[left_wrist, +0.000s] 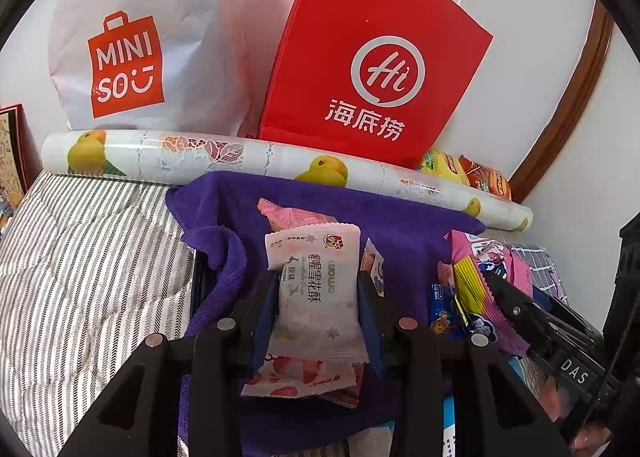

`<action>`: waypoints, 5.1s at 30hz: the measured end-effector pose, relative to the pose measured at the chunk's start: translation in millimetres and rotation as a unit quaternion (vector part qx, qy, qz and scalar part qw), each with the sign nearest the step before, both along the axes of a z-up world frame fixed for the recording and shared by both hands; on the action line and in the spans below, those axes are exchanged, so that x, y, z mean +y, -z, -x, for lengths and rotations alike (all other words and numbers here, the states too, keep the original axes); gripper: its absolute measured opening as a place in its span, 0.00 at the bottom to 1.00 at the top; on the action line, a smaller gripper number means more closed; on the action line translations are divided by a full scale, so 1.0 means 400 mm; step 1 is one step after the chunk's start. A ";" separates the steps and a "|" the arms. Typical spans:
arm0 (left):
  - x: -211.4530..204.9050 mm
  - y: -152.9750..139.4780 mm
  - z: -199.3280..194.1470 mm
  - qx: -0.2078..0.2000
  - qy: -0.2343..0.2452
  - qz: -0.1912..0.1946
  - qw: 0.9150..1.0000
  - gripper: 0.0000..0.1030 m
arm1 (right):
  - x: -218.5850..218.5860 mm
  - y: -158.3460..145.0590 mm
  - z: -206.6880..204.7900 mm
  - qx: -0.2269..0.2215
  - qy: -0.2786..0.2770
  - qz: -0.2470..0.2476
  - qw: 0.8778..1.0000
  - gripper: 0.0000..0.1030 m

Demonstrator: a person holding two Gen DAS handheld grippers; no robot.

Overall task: Organize snacks
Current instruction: 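Open the right gripper to drop the magenta bag while the left gripper drops the pale pink packet, then withdraw both open grippers from the towel toward the remaining snacks, then grasp the green snack bag with the right gripper while the left gripper grasps a red packet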

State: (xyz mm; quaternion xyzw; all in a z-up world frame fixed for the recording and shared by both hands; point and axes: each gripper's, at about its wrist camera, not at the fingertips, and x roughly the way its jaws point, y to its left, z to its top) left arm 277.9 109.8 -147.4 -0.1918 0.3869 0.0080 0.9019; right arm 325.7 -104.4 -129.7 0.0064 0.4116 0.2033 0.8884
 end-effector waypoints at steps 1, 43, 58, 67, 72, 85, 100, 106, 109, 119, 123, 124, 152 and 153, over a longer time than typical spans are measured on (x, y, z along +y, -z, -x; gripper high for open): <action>0.000 0.001 0.000 0.001 0.000 0.000 1.000 0.36 | -0.001 0.001 -0.001 0.002 0.001 0.000 1.000 0.64; -0.022 0.035 -0.021 0.027 0.025 0.014 0.999 0.38 | 0.011 0.024 -0.016 0.030 0.004 0.030 0.999 0.65; -0.033 0.053 -0.027 0.033 0.032 0.023 0.999 0.39 | 0.017 0.035 -0.018 0.045 -0.006 0.033 0.998 0.66; -0.037 0.053 -0.029 0.039 0.036 0.021 0.998 0.57 | 0.010 0.017 -0.011 0.027 -0.007 0.020 0.999 0.80; -0.037 0.046 -0.028 0.040 0.037 0.018 0.998 0.64 | 0.000 0.004 -0.010 0.022 -0.004 0.001 1.000 0.80; -0.025 -0.029 0.013 -0.016 0.041 0.012 0.999 0.73 | -0.041 -0.068 0.026 -0.022 0.012 -0.039 0.999 0.80; -0.047 -0.035 0.039 -0.033 0.036 -0.020 0.999 0.72 | -0.086 -0.110 0.289 -0.026 -0.011 0.019 0.999 0.56; -0.058 -0.022 0.083 -0.031 0.045 -0.037 0.998 0.72 | -0.121 -0.102 0.383 -0.009 0.003 0.030 1.000 0.55; -0.052 -0.008 0.109 -0.024 0.044 -0.031 0.998 0.72 | -0.136 -0.101 0.415 -0.001 0.011 0.020 1.000 0.55; 0.008 0.021 0.182 -0.015 0.030 -0.018 0.999 0.72 | -0.113 -0.044 0.479 0.030 0.003 0.016 0.999 0.55; 0.015 0.019 0.187 -0.019 0.025 -0.014 0.999 0.72 | -0.096 -0.016 0.490 0.042 -0.002 0.022 0.999 0.57; 0.015 0.020 0.185 -0.018 0.025 -0.013 0.999 0.72 | -0.091 -0.009 0.493 0.042 -0.004 0.026 0.999 0.58; 0.015 0.025 0.179 -0.015 0.027 -0.008 0.999 0.72 | -0.023 0.105 0.434 0.081 -0.028 0.037 0.996 0.53; 0.015 0.025 0.179 -0.016 0.027 -0.006 0.999 0.72 | -0.026 0.103 0.434 0.082 -0.029 0.035 0.996 0.52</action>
